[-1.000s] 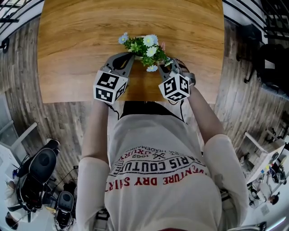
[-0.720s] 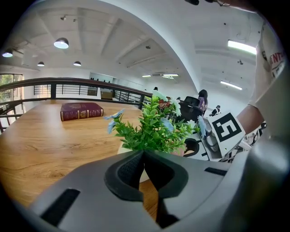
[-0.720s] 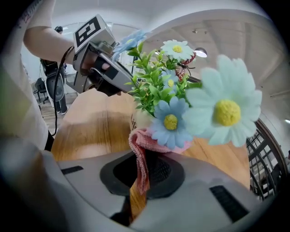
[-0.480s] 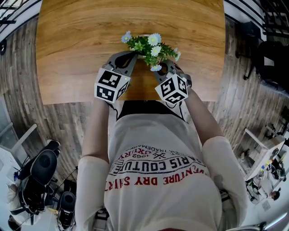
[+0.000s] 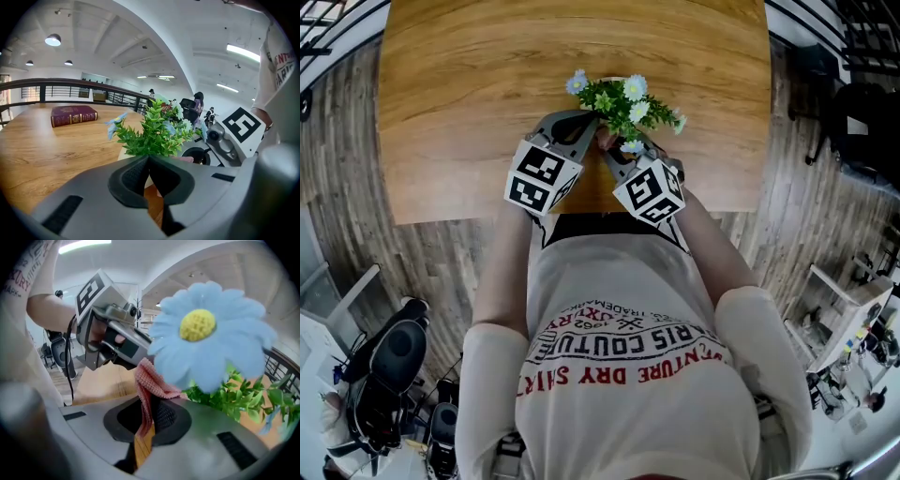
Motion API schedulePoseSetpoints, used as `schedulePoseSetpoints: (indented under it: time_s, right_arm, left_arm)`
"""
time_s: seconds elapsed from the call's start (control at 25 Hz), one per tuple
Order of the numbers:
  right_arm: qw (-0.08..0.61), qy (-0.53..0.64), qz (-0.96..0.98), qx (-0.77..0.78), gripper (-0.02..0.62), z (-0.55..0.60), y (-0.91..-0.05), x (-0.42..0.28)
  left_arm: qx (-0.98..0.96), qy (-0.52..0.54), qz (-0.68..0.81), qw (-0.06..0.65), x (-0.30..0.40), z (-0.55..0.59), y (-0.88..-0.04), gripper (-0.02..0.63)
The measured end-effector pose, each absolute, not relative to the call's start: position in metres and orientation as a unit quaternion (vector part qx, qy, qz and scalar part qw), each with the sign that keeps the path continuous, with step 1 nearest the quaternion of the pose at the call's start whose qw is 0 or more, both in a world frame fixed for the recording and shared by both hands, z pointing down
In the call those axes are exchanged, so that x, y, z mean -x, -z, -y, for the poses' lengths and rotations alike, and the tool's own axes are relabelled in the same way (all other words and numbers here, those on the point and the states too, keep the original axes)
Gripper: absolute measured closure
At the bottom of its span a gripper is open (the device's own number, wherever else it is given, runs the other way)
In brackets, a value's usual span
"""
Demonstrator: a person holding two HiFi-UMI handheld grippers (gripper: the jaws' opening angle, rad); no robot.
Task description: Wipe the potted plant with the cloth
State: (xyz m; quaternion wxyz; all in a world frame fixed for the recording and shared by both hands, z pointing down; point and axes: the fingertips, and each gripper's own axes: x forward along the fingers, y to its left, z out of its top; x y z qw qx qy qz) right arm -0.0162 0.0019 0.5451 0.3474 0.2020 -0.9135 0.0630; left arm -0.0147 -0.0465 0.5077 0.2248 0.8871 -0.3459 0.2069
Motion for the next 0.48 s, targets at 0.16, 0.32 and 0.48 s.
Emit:
schedulePoseSetpoints:
  time_s: [0.16, 0.32, 0.48]
  right_arm:
    - [0.32, -0.097, 0.916, -0.223, 0.558, -0.001, -0.538, 0.016]
    - [0.329, -0.104, 0.909, -0.234, 0.558, -0.009, -0.538, -0.005]
    - [0.35, -0.107, 0.899, -0.24, 0.558, -0.014, -0.544, -0.044]
  left_arm:
    - [-0.892, -0.212, 0.338, 0.215, 0.015, 0.048, -0.508, 0.589]
    - [-0.888, -0.219, 0.351, 0.2, 0.015, 0.048, -0.508, 0.589]
    - [-0.885, -0.203, 0.366, 0.205, 0.011, 0.046, -0.506, 0.589]
